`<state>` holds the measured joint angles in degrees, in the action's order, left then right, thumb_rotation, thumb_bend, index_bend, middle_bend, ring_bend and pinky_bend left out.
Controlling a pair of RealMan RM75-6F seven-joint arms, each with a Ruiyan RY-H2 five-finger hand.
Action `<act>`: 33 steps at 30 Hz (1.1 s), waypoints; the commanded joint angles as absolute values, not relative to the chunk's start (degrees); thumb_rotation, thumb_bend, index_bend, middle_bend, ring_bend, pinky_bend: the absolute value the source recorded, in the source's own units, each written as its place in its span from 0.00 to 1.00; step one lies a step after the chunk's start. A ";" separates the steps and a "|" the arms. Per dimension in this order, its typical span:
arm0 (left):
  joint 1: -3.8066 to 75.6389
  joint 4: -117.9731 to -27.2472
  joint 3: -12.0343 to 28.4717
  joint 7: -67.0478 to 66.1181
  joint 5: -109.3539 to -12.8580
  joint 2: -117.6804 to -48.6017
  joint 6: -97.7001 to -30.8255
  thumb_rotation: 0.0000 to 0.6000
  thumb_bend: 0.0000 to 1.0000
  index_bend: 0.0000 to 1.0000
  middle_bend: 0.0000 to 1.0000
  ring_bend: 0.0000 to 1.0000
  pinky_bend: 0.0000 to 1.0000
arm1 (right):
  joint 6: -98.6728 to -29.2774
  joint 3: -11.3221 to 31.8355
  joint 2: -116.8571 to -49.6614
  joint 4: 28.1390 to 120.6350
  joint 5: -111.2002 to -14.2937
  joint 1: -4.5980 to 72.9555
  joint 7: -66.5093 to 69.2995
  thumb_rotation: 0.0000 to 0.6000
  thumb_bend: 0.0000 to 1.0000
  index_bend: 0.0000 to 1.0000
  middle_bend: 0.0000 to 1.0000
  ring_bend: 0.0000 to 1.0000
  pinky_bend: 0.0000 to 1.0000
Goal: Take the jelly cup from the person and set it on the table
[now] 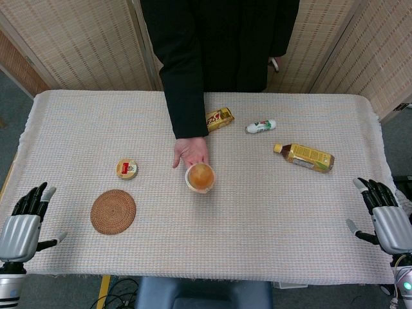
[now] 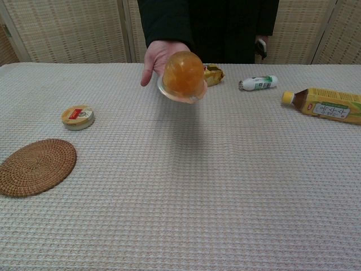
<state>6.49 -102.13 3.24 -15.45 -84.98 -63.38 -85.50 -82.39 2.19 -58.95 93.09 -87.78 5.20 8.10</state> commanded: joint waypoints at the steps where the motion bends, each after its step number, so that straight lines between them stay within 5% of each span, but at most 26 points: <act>1: 6.52 -102.08 3.19 -15.44 -84.97 -63.43 -85.39 1.00 0.14 0.07 0.00 0.00 0.16 | -82.30 2.16 -59.02 93.08 -87.78 5.25 8.10 1.00 0.30 0.00 0.06 0.00 0.00; 19: 6.59 -101.21 3.08 -14.24 -85.55 -64.04 -85.50 1.00 0.14 0.07 0.00 0.00 0.16 | -80.32 1.89 -57.03 97.98 -94.07 9.02 10.64 1.00 0.30 0.00 0.06 0.00 0.00; 26: 6.85 -100.34 2.94 -13.33 -85.67 -64.41 -84.96 1.00 0.14 0.07 0.00 0.00 0.16 | -71.55 4.60 -56.56 105.18 -97.24 17.66 4.62 1.00 0.30 0.00 0.06 0.00 0.00; 33: 6.18 -99.59 2.41 -12.45 -85.70 -64.36 -85.42 1.00 0.14 0.07 0.00 0.00 0.16 | -58.58 10.36 -60.46 109.10 -90.62 28.77 -2.88 1.00 0.30 0.00 0.06 0.00 0.00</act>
